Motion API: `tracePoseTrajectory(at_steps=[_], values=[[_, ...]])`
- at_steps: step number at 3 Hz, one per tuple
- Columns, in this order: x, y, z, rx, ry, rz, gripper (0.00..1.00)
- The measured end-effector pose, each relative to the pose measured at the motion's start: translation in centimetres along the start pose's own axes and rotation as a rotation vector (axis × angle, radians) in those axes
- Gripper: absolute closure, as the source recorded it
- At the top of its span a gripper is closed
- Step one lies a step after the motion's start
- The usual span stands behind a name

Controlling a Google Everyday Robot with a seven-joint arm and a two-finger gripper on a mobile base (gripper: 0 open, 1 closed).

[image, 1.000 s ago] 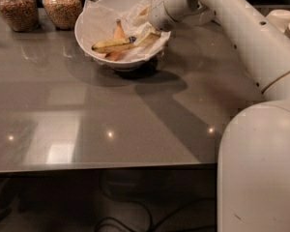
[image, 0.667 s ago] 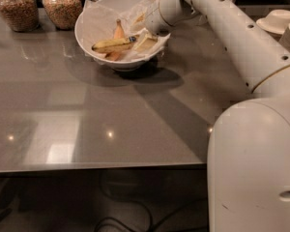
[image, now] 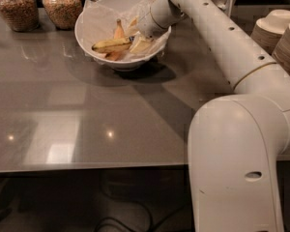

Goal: Pick banana from white bowl

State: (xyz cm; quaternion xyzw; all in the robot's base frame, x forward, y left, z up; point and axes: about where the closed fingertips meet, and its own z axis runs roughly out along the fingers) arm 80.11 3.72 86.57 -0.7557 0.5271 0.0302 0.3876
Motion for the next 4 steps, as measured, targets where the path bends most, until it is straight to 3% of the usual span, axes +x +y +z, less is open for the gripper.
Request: tracePoseTrajectory(at_steps=[1, 2, 3, 4], values=[[-0.1, -0.2, 0.3, -0.004, 0.005, -0.017, 0.68], [-1.1, -0.4, -1.2, -0.005, 0.021, -0.049, 0.92], [-2.7, -0.5, -4.6, 0.007, 0.037, -0.080, 1.00], [-4.6, 0.5, -9.3, 0.032, 0.000, -0.078, 1.00]])
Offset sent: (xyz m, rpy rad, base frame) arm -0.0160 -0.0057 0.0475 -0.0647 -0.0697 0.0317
